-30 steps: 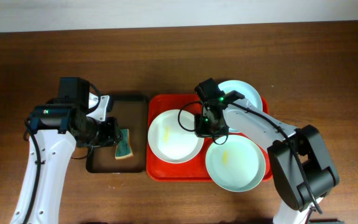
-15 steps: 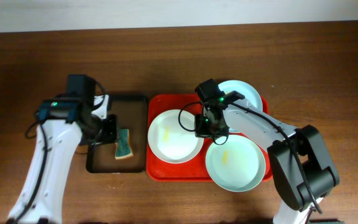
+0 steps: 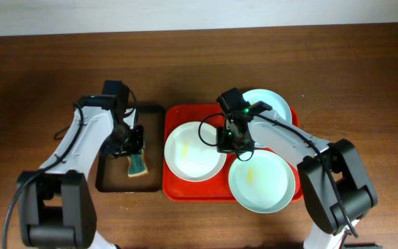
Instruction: Clean dirty plates on tray and stack at the side
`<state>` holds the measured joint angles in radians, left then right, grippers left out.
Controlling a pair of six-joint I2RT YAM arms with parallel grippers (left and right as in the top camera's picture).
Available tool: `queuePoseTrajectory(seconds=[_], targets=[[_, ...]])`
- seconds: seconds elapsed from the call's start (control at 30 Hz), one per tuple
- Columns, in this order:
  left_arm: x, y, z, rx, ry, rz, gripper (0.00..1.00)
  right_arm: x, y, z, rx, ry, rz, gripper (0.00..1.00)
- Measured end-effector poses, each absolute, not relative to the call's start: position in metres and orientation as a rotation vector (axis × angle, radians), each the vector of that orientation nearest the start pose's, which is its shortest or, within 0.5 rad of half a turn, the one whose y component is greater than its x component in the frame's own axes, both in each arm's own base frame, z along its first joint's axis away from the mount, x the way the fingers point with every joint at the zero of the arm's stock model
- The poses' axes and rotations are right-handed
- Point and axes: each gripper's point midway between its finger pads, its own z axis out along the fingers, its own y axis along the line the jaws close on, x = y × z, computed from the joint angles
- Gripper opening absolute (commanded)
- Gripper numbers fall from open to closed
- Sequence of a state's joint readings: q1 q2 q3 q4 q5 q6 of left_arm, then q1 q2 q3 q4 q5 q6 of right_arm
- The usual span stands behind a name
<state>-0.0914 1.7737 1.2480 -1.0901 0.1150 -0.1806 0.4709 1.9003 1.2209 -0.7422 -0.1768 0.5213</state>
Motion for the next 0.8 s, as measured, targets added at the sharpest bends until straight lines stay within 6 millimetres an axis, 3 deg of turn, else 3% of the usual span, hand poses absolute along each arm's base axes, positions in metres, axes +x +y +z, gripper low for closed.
queuePoseTrajectory(seconds=[0.37, 0.57, 0.8], targets=[[0.303, -0.034, 0.036, -0.233, 3.194, -0.041, 0.26, 0.316, 0.195, 0.016, 0.056, 3.075, 0.349, 0.05], [0.295, -0.037, 0.014, -0.242, 3.191, -0.080, 0.22, 0.316, 0.195, 0.015, 0.055, 3.075, 0.349, 0.05], [0.296, -0.041, 0.013, -0.231, 3.185, -0.114, 0.21, 0.316, 0.195, 0.015, 0.056, 3.075, 0.349, 0.06]])
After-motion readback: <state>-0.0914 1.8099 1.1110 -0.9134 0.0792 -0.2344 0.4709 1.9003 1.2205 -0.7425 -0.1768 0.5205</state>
